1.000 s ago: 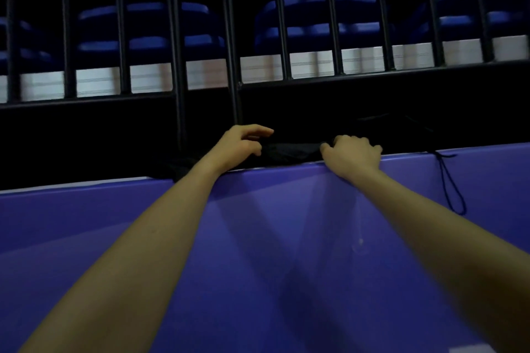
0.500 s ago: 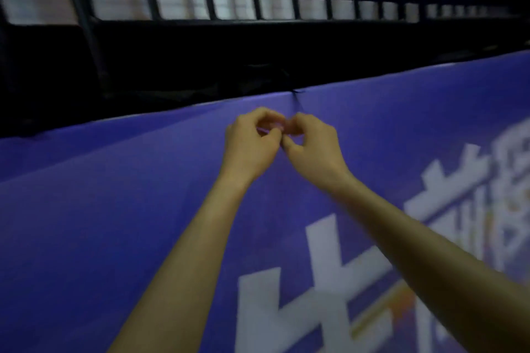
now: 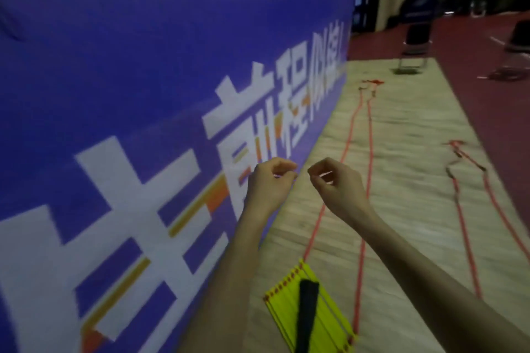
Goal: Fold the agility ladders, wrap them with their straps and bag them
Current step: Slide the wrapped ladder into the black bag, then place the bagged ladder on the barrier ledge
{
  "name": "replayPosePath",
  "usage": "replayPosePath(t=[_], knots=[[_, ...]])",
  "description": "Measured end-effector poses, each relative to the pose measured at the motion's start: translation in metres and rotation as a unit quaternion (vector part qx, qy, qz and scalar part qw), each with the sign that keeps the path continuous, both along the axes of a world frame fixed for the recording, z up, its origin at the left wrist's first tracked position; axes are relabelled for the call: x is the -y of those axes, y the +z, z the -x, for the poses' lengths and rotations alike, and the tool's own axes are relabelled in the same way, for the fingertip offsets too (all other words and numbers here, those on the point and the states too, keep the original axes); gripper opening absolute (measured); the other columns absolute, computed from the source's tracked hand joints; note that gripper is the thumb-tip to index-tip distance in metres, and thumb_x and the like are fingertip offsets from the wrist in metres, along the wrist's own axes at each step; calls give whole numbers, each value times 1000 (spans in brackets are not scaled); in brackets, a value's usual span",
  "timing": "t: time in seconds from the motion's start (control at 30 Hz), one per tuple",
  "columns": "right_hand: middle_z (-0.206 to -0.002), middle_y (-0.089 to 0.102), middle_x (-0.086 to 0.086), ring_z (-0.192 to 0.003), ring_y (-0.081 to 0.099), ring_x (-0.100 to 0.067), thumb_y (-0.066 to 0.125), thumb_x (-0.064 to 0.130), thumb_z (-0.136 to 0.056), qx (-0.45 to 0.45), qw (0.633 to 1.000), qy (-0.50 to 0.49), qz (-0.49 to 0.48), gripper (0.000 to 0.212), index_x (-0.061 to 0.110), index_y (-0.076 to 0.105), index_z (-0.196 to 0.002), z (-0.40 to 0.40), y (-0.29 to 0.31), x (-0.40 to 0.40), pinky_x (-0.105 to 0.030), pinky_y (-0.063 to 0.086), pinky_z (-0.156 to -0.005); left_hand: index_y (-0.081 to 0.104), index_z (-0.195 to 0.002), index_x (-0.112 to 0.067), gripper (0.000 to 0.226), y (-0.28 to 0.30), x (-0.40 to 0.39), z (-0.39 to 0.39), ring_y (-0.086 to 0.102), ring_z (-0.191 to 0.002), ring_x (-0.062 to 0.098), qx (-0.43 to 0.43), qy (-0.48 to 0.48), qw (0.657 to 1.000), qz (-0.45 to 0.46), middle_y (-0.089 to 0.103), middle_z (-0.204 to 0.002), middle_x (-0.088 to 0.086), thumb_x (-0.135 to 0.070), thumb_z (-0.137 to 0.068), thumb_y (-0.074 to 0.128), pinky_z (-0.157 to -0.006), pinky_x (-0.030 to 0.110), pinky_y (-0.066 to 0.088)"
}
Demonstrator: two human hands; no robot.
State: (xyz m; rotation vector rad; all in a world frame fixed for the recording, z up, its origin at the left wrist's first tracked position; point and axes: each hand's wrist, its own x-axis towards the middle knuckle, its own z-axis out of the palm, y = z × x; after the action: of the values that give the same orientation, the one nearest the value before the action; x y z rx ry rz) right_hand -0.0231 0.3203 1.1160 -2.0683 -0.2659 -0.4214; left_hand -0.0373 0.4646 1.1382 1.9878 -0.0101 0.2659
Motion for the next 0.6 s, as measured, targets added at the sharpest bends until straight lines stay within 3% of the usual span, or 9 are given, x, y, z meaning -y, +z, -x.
replayPosePath(t=[0.13,0.23,0.3,0.43,0.6], knots=[[-83,66,6,-72,63,-16,64,2,-84,-28,999,-29,25,12,12,69,-89,4,-34,68,-18,42,-64,67,-82,-25,23,-46,64,-11,62,-61,1,-31,-28,998,39,69,-76,-5,-3,-85,61,-65,23,48],[-85,67,4,-72,63,-15,64,3,-86,-48,997,-49,26,10,10,70,-90,-2,-63,103,-9,41,-61,66,-79,-30,28,-79,98,-20,66,-71,11,-53,-29,996,58,69,-79,-5,-4,-86,59,-67,25,50],[-86,68,2,-72,61,-13,64,5,-87,-65,996,-61,28,9,9,70,-92,-7,-85,118,-7,40,-61,64,-78,-29,30,-108,111,-29,64,-66,7,-75,-26,994,77,68,-77,-7,-2,-88,56,-64,22,48],[-90,68,3,-77,64,-16,64,8,-88,-113,990,-85,20,8,9,69,-94,-23,-147,135,-25,47,-72,64,-79,-31,33,-186,124,-53,64,-68,10,-127,-3,987,98,68,-78,-8,-2,-89,53,-69,25,48],[-85,64,7,-74,61,-13,65,8,-88,-165,980,-111,21,8,8,69,-95,-47,-257,139,-16,39,-65,66,-82,-24,29,-308,127,-83,63,-73,12,-185,40,968,162,67,-79,-4,-1,-92,52,-68,26,51]])
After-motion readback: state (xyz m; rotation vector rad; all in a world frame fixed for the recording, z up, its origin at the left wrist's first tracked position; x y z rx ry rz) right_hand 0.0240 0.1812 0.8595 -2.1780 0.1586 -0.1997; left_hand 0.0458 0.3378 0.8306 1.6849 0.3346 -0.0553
